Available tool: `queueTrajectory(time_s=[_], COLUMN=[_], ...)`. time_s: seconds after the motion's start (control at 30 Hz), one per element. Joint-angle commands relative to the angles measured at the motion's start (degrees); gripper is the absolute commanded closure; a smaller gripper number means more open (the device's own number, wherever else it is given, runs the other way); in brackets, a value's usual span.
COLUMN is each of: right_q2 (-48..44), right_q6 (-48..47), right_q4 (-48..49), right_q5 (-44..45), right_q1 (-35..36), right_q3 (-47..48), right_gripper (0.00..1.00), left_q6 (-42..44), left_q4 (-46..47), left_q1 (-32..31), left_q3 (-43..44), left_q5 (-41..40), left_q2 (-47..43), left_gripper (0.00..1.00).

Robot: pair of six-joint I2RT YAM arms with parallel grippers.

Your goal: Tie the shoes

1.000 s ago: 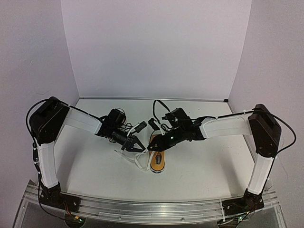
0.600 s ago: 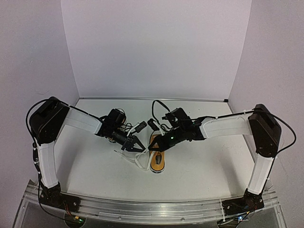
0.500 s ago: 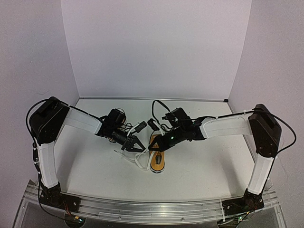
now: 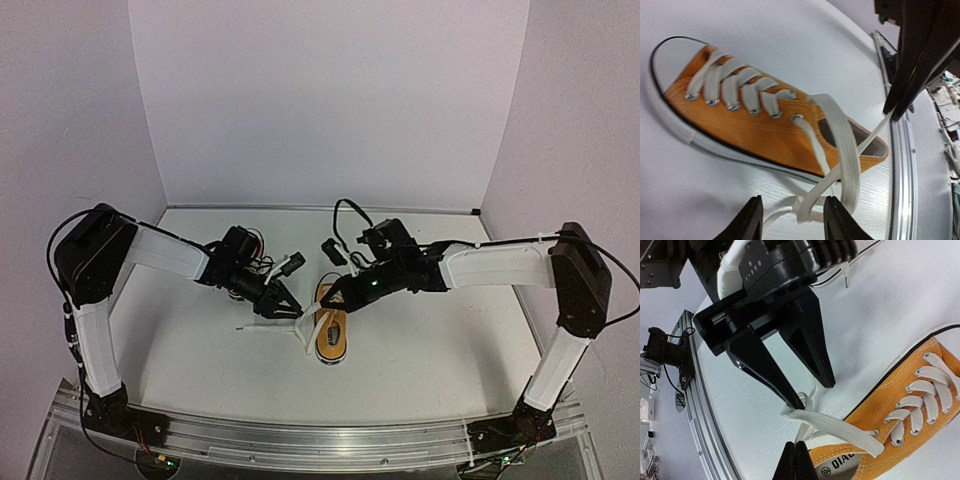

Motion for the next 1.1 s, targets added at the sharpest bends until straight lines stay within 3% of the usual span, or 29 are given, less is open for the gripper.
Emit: queueTrajectory(time_s=[0.0, 0.23, 0.4, 0.73, 1.07], right_q2=[-4.1, -6.3, -5.9, -6.6, -7.3], right_q6=[0.3, -0.2, -0.5, -0.2, 0.1], right_q4=[-0.3, -1.1, -1.3, -1.3, -1.3], right_q5=[2.9, 3.3, 2.7, 2.5, 2.7], right_q1=[-2.6, -5.2, -5.6, -5.8, -6.2], right_q3=[-1.6, -2.4, -2.2, -2.6, -2.6], right_gripper=[1.00, 1.00, 1.00, 1.00, 1.00], left_q6=[-2.1, -0.8, 1.5, 8.0, 15.1], left_q4=[-3.5, -14.4, -19.0, -13.9, -24.6], left_q1=[1.2, 0.2, -1.5, -1.6, -3.3], left_q3=[-2.5, -6.6, -4.8, -0.8, 11.4], left_q5=[-17.3, -31.2, -37.5, -31.9, -30.3], left_q2=[-9.2, -15.6, -13.3, -7.1, 4.1], left_gripper=[0.49, 0.43, 0.43, 0.42, 0.42])
